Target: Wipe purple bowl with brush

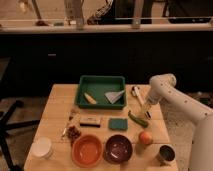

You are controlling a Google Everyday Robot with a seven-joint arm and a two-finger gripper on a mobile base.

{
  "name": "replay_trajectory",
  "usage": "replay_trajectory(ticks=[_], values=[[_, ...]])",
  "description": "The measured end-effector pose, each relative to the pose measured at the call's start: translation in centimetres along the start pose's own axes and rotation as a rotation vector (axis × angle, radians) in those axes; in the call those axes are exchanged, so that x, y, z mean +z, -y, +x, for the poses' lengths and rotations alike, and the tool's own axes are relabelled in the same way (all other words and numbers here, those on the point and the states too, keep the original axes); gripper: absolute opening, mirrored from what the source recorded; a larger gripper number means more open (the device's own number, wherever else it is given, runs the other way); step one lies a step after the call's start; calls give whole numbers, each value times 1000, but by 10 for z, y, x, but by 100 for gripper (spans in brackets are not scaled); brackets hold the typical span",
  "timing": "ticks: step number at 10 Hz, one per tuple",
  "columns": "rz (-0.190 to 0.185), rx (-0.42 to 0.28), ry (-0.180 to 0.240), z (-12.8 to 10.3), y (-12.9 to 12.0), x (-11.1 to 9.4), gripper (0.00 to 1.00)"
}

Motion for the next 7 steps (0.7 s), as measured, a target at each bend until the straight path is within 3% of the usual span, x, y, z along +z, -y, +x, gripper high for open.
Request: replay_trajectory(ticks=[5,7], values=[[-14,3,-30,0,3,13,78],[-17,2,-30,1,3,13,63]])
